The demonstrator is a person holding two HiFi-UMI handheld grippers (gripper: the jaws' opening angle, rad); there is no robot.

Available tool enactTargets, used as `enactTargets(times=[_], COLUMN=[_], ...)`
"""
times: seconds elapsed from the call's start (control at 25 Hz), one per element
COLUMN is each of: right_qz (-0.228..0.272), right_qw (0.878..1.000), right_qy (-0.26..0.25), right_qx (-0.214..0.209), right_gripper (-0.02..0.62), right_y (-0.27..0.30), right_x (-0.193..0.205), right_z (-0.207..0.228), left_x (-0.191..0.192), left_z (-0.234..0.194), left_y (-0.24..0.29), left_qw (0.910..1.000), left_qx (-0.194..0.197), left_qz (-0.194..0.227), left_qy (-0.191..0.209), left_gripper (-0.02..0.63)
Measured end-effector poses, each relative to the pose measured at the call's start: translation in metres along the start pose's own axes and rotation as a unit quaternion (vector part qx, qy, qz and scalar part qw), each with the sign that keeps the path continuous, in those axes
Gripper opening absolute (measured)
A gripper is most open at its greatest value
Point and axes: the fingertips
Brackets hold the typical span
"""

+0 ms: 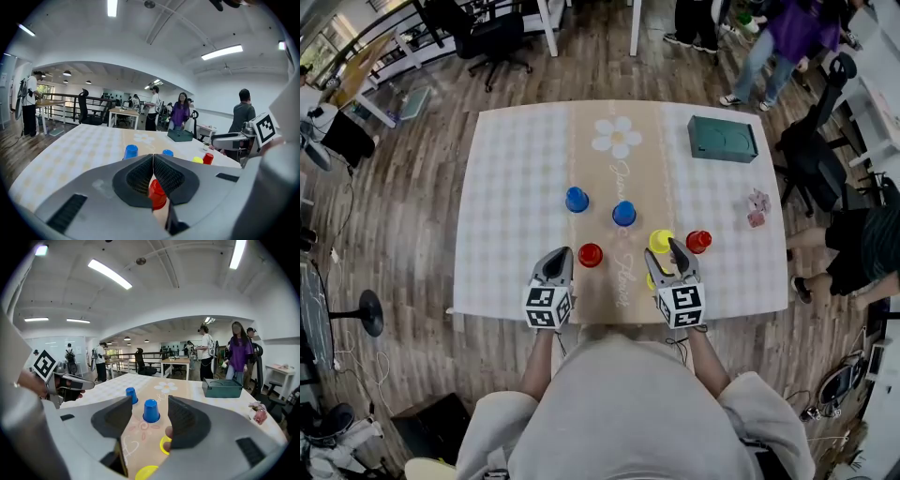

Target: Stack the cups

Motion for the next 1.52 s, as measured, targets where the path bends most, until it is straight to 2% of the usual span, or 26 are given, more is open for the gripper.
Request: enactTargets(times=[0.28,0.48,1.04,1.32,1.52], right_qz=[0.005,0.008,0.01,-0.006,-0.03], right_qw=[1.0,1.0,0.994,0.992,0.992], right_qy=[-0.004,-0.013,-0.038,-0.032,-0.029], right_qx=[0.001,-0.014,-0.1,-0.121,-0.115], right_gripper=[0.225,0.225,0.227,0.263,0.268], right_y=[0.017,0.038,0.119,0.163,0.192], right_x=[-0.014,-0.028,-0.059,-0.056,-0.054], right_z=[-0.009,-0.024,-0.094,-0.102,-0.116], left_x=[0.005,0.007,0.025,0.036,0.042], left_z=[-0.011,-0.02,-0.059,-0.066,-0.082], left_y=[0.003,-0.002,-0.031,-0.039,-0.055], left_qw=[0.9999,0.9999,0.9978,0.9956,0.9946], left_qx=[0.011,0.008,-0.046,-0.072,-0.076], left_qz=[-0.008,-0.011,-0.008,-0.006,-0.012], left_qy=[-0.001,-0.006,-0.047,-0.06,-0.07], left_gripper=[0.014,0.014,0.014,0.014,0.014])
Point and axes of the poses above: the fingertips, and each gripper's own axes: y forward along the fingers, z to its right, x out of its underside, and after that the axes turned 5 degrees about -z, right-handed
